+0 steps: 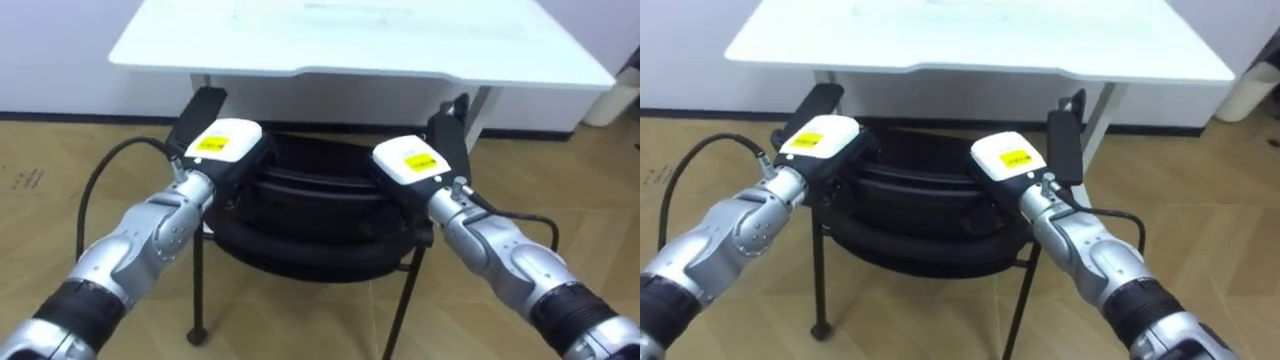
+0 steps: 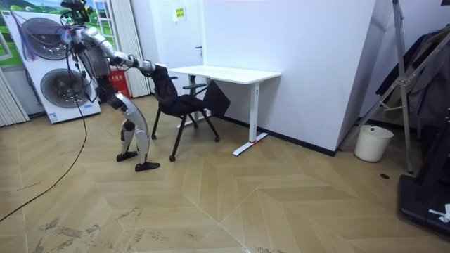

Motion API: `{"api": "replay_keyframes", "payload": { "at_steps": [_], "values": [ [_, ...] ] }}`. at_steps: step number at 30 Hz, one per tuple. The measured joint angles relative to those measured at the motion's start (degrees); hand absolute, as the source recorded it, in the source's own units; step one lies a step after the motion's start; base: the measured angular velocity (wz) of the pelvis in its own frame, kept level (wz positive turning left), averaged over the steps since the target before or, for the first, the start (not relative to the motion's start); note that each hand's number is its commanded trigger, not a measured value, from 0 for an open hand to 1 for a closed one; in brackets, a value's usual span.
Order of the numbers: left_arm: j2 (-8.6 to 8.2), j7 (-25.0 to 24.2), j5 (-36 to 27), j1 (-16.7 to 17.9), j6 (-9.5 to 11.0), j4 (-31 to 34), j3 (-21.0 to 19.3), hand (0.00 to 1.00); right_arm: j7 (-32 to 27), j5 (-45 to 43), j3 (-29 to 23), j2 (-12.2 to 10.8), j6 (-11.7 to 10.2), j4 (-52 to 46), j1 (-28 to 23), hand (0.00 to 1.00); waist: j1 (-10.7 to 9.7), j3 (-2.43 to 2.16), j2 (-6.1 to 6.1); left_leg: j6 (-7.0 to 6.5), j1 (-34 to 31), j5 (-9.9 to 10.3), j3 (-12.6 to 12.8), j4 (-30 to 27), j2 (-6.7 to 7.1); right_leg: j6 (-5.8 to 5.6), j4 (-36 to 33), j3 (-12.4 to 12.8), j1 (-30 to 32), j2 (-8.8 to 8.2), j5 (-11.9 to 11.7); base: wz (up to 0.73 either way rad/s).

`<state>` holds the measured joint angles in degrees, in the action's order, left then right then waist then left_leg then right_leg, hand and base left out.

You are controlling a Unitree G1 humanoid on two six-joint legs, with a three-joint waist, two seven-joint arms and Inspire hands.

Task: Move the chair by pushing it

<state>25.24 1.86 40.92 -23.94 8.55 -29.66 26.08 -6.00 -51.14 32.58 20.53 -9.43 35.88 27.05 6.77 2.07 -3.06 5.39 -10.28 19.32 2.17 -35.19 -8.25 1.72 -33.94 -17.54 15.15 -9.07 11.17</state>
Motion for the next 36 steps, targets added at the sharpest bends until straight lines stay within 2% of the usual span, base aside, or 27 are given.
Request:
{"api": "replay_keyframes", "payload": {
  "at_steps": [1, 4, 8, 10, 11, 12, 14, 16, 18, 19, 20, 22, 23, 24, 25, 26, 27, 28, 29, 30, 31, 32, 33, 34, 35, 36],
  "values": [
    [0.23, 0.01, -0.07, 0.24, -0.48, 0.65, 0.02, 1.00, -0.01, -0.23, 0.04, -0.01, -0.01, -0.04, 0.27, 1.00, -0.07, -0.03, 0.06, 0.49, 0.76, -0.66, -0.01, 1.61, -0.28, 0.48, 0.64, -0.40, -0.37, 0.29, 0.11, 0.20],
    [0.67, 0.39, -0.20, 1.12, -0.80, 2.09, -0.32, 1.00, 0.11, -0.62, 0.30, -0.01, -0.25, -0.03, 1.00, 1.00, 0.05, 0.06, 0.32, 1.11, 2.40, -1.23, 0.25, 4.46, -0.95, 0.84, 2.30, -0.62, -1.50, 1.37, 0.26, 0.00],
    [0.65, 0.39, -0.11, 1.20, -1.07, 2.77, -0.99, 1.00, 0.53, -0.63, 0.20, 0.11, -0.43, -0.04, 1.71, 1.00, -0.60, 0.05, 0.42, 1.19, 3.39, -1.20, 0.98, 5.53, -1.41, 0.57, 2.57, -0.73, -2.00, 2.09, 1.23, -0.01],
    [0.62, 0.39, -0.01, 1.31, -1.08, 2.81, -0.99, 1.00, 1.21, -0.73, 0.17, 0.20, -0.47, -0.36, 1.73, 1.00, -0.76, 0.06, 0.41, 1.34, 5.03, -1.22, 3.08, 6.50, -2.20, 0.54, 2.61, -0.81, -2.74, 2.29, 2.14, -0.05],
    [0.60, 0.39, 0.00, 1.33, -1.11, 2.78, -0.98, 1.00, 1.29, -0.74, 0.14, 0.18, -0.47, -0.36, 1.71, 1.00, -1.05, 0.07, 0.45, 1.45, 5.32, -1.27, 3.10, 6.35, -2.32, 0.52, 2.59, -1.01, -3.07, 2.33, 2.43, 0.12],
    [0.61, 0.39, 0.00, 1.47, -1.12, 2.76, -0.99, 1.00, 1.69, -0.88, 0.14, 0.08, -0.41, -0.50, 1.62, 1.00, -1.92, 0.07, 0.49, 1.56, 5.69, -1.33, 3.36, 5.73, -2.71, 0.41, 2.45, -1.61, -3.63, 2.35, 3.21, 0.15],
    [0.65, 0.39, 0.00, 1.72, -1.08, 2.79, -0.96, 1.00, 1.94, -1.00, 0.11, 0.07, -0.47, -0.63, 1.35, 1.00, -1.99, 0.05, 0.58, 1.64, 5.87, -1.26, 5.09, 3.36, -3.94, 0.59, 2.19, -1.68, -4.51, 3.01, 4.26, -0.01],
    [0.50, 0.39, 0.23, 2.57, -0.92, 2.64, -1.16, 1.00, 2.62, -1.30, 0.05, -0.12, -0.52, -0.64, 0.78, 1.00, -1.76, 0.07, 0.70, 1.38, 5.38, -1.43, 5.53, -2.82, -5.39, 1.20, 0.52, -1.56, -6.05, 3.47, 6.18, -0.17],
    [0.23, 0.40, 0.58, 3.91, -0.71, 3.00, -1.83, 1.00, 3.32, -1.71, -0.06, -0.26, -0.57, -1.02, 0.04, 1.00, -1.68, 0.03, 0.87, 0.33, 4.96, -2.12, 5.54, -7.90, -6.64, 1.58, -0.80, -0.93, -7.35, 4.25, 7.91, -0.19],
    [0.19, 0.40, 0.59, 4.95, -0.73, 3.57, -2.27, 1.00, 3.37, -1.72, -0.09, -0.38, -0.56, -1.32, -0.65, 1.00, -1.63, 0.03, 1.13, -0.06, 4.83, -2.98, 5.50, -10.58, -7.49, 1.78, -1.02, -0.20, -8.33, 5.13, 8.68, -0.26],
    [0.21, 0.40, 0.59, 5.50, -0.77, 3.97, -2.30, 1.00, 3.38, -1.73, -0.09, -0.43, -0.51, -1.62, -1.01, 1.00, -1.51, -0.01, 1.18, -0.19, 4.81, -3.72, 5.52, -11.67, -7.78, 1.96, -1.03, 0.17, -8.69, 5.41, 8.95, -0.31],
    [0.11, 0.39, 0.54, 6.77, -0.91, 4.55, -2.35, 1.00, 3.81, -2.05, -0.09, -0.09, -0.46, -2.99, -2.05, 1.00, -1.53, -0.01, 1.15, -0.65, 4.66, -7.15, 5.55, -13.89, -8.01, 2.55, -0.90, 0.86, -9.85, 5.69, 9.41, -0.26],
    [0.07, 0.42, 0.53, 7.02, -0.95, 4.54, -2.36, 1.00, 3.86, -2.36, -0.09, -0.05, -0.45, -3.23, -2.23, 1.00, -1.51, 0.00, 1.12, -0.70, 4.68, -8.14, 5.60, -14.17, -8.00, 2.63, -0.69, 1.31, -10.09, 5.88, 9.45, -0.28],
    [0.05, 0.47, 0.30, 7.71, -0.96, 4.67, -2.85, 1.00, 4.10, -2.86, -0.07, -0.15, -0.49, -3.42, -2.38, 1.00, -1.49, -0.03, 1.09, -1.14, 4.56, -10.43, 5.57, -15.16, -8.03, 3.03, -0.09, 2.41, -10.72, 6.27, 9.39, -0.32],
    [-0.18, 0.46, 0.20, 8.25, -1.15, 4.66, -2.84, 1.00, 4.12, -3.14, 0.00, -0.23, -0.48, -3.50, -2.78, 1.00, -1.52, 0.01, 1.01, -2.47, 3.26, -13.64, 4.94, -17.14, -7.96, 3.52, 1.22, 3.49, -12.31, 6.38, 9.15, -0.29],
    [-0.38, 0.46, 0.20, 8.38, -1.20, 4.66, -2.80, 1.00, 4.16, -3.13, 0.02, 0.05, -0.53, -3.78, -3.03, 1.00, -1.70, 0.34, 0.40, -2.86, 2.42, -13.48, 4.30, -17.63, -7.68, 3.71, 1.59, 3.74, -12.73, 6.41, 9.05, 0.00],
    [-1.35, 0.47, 0.37, 8.38, -1.32, 4.65, -2.61, 1.00, 4.13, -3.01, -0.06, 0.80, -0.52, -5.02, -3.95, 1.00, -2.33, 0.16, 0.40, -2.80, 0.51, -11.02, 3.53, -17.18, -5.83, 3.81, 2.33, 4.19, -13.03, 6.56, 9.05, 0.11],
    [-2.23, 0.51, 1.15, 8.37, -1.53, 4.97, -2.60, 1.00, 4.09, -2.62, -0.11, 2.15, -0.91, -5.75, -4.26, 1.00, -2.60, 0.16, 0.41, -2.78, -1.43, -8.65, 3.96, -15.57, -3.87, 3.87, 2.51, 5.00, -13.01, 6.69, 9.04, 0.05],
    [-2.53, 0.51, 1.40, 8.42, -1.56, 5.06, -2.64, 1.00, 4.06, -2.58, -0.12, 2.47, -1.03, -5.78, -4.31, 1.00, -2.57, 0.14, 0.38, -2.53, -2.21, -7.85, 4.43, -14.12, -2.89, 3.90, 2.55, 5.26, -13.02, 6.72, 9.02, -0.21],
    [-2.82, 0.47, 1.74, 8.40, -1.57, 5.25, -2.63, 1.00, 3.69, -2.58, -0.24, 2.69, -1.03, -5.72, -4.50, 1.00, -2.65, 0.12, 0.34, -2.67, -3.71, -7.23, 5.88, -10.61, -1.26, 3.92, 2.61, 5.75, -13.07, 6.90, 9.02, -0.31],
    [-3.15, 0.45, 2.11, 8.40, -1.83, 5.52, -2.55, 1.00, 3.21, -2.65, -0.44, 3.33, -1.03, -5.69, -4.82, 1.00, -2.93, 0.01, 0.53, -2.80, -5.39, -7.33, 6.15, -5.92, 0.30, 3.96, 2.97, 5.91, -13.27, 7.30, 9.16, -0.29],
    [-3.26, 0.42, 2.21, 8.37, -2.01, 5.74, -2.45, 1.00, 3.07, -2.65, -0.49, 3.45, -1.04, -5.69, -4.90, 1.00, -3.00, -0.04, 0.61, -3.00, -6.02, -7.48, 6.27, -3.28, 0.96, 3.91, 3.11, 5.99, -13.43, 7.48, 9.19, -0.24],
    [-3.22, 0.13, 2.42, 8.30, -2.19, 6.22, -2.30, 1.00, 3.03, -2.53, -0.71, 3.62, -1.19, -5.77, -5.13, 1.00, -3.44, -0.12, 0.71, -3.44, -7.22, -8.18, 6.58, 1.93, 2.01, 3.64, 3.15, 6.21, -13.67, 7.77, 9.51, -0.20],
    [-3.25, -0.11, 2.68, 8.24, -2.17, 6.36, -2.18, 1.00, 3.02, -2.38, -1.34, 3.76, -1.38, -6.20, -5.96, 1.00, -3.79, -0.30, 0.73, -4.99, -7.56, -11.14, 6.69, 6.26, 2.92, 3.06, 2.93, 6.83, -13.66, 7.93, 10.24, -0.26],
    [-3.21, -0.34, 2.90, 8.38, -2.12, 6.48, -2.14, 1.00, 3.05, -2.44, -1.52, 3.76, -1.42, -6.44, -6.45, 1.00, -3.66, -0.92, 1.21, -5.41, -7.10, -12.51, 6.76, 7.12, 3.15, 2.54, 2.81, 7.55, -13.68, 7.95, 10.52, -0.27],
    [-3.02, -0.96, 3.02, 8.34, -2.10, 6.88, -2.14, 1.00, 3.02, -2.52, -1.87, 3.79, -1.36, -7.22, -7.20, 1.00, -4.02, -1.14, 0.94, -6.44, -6.34, -13.72, 7.56, 7.91, 3.37, 1.44, 3.07, 7.92, -13.81, 7.90, 10.75, -0.19]
  ]
}}
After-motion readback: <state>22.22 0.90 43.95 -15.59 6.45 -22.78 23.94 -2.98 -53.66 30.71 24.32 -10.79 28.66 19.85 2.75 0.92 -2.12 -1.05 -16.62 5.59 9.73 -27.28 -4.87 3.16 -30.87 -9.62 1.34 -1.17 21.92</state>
